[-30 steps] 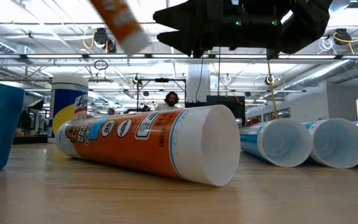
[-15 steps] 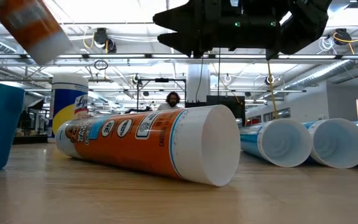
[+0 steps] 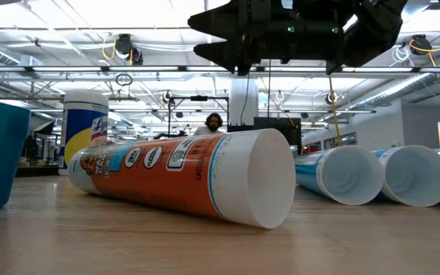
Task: Pick & place silicon tubes, Sealant and Lysol wipes
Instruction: Put the right orange sealant into the blue bin
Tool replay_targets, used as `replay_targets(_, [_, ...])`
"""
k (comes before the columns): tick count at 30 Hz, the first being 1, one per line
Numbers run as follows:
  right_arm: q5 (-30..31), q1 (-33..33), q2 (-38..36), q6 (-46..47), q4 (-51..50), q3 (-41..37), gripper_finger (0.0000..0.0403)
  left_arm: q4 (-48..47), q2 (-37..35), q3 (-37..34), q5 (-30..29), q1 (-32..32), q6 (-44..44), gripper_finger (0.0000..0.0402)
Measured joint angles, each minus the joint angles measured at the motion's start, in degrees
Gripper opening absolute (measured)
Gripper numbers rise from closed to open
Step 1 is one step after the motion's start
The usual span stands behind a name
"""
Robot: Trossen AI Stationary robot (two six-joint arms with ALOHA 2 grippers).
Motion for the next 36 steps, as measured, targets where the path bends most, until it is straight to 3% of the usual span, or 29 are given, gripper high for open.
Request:
replay_targets(4, [-0.1, 0.4, 0.0, -0.2, -0.2, 0.0, 0.0375, 0.6, -2.5, 0.3, -1.4, 0.9, -0.5, 0.0222])
replay_targets(8, [-0.1, 0.5, 0.0, -0.5, -0.3, 0.0, 0.0375, 0.2, -8.4, -0.3, 0.8, 2.0, -1.0, 0.0222])
replay_targets(16, [-0.1, 0.5, 0.0, -0.8, -1.1, 0.0, 0.0375, -0.8, -20.9, -8.5, 1.4, 3.6, -4.8, 0.0222])
replay_targets(18, [-0.1, 0.5, 0.0, -1.4, -1.5, 0.0, 0.0375, -4.4, -23.3, -11.3, 7.6, 4.2, -5.4, 0.0222])
replay_targets(20, [-0.1, 0.5, 0.0, -2.1, -1.7, 0.0, 0.0375, -10.8, -25.7, -13.4, 19.4, 6.1, -9.8, 0.0222])
replay_targets(22, [-0.1, 0.3, 0.0, -2.4, -1.9, 0.0, 0.0375, -20.0, -27.7, -14.1, 30.4, 9.8, -17.7, 0.0222])
replay_targets(28, [-0.1, -0.7, 0.0, -2.2, -2.3, 0.0, 0.0375, -51.8, -29.8, -11.0, 54.9, 27.4, -45.8, 0.0222])
replay_targets(33, [-0.1, -1.3, 0.0, -0.5, -3.7, 0.0, 0.0375, -84.9, -29.6, 0.4, 65.9, 39.0, -67.2, 0.0222])
replay_targets(36, [-0.1, -1.3, 0.0, -0.4, -4.6, 0.0, 0.0375, -96.7, -28.6, 7.0, 70.3, 42.5, -74.3, 0.0222])
